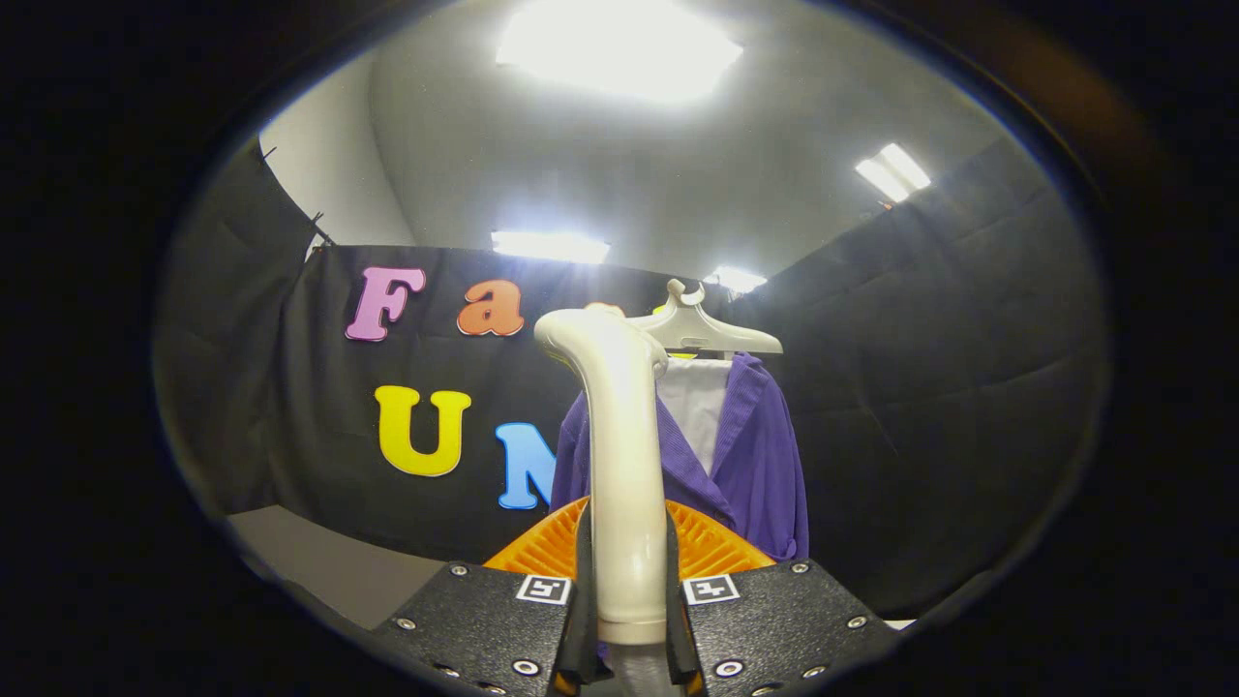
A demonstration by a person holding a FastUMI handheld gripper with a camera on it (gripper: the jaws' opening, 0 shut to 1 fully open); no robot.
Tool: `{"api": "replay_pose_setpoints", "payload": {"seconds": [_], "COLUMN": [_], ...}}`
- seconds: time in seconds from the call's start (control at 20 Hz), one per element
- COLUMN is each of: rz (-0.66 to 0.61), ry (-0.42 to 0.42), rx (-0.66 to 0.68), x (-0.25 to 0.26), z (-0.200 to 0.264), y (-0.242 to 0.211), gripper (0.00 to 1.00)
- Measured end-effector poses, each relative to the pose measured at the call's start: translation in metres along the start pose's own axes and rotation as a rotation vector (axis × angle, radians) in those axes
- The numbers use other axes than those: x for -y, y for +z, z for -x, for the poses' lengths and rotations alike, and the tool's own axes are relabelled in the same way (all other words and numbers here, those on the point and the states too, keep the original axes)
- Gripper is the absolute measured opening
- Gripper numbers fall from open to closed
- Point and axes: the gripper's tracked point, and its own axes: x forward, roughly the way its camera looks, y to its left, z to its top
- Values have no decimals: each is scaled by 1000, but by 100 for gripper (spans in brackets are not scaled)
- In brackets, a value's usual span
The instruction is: Iron the clothes twice with a garment steamer, once on the left side and once on the right side.
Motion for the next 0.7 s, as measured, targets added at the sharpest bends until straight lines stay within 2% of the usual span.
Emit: {"api": "replay_pose_setpoints", "payload": {"seconds": [0.4, 0.7], "rz": [40, 48], "ry": [-40, -64], "rx": [-62, -163], "x": [12, 20], "z": [-71, -79], "y": [-44, -102], "gripper": [28, 28]}}
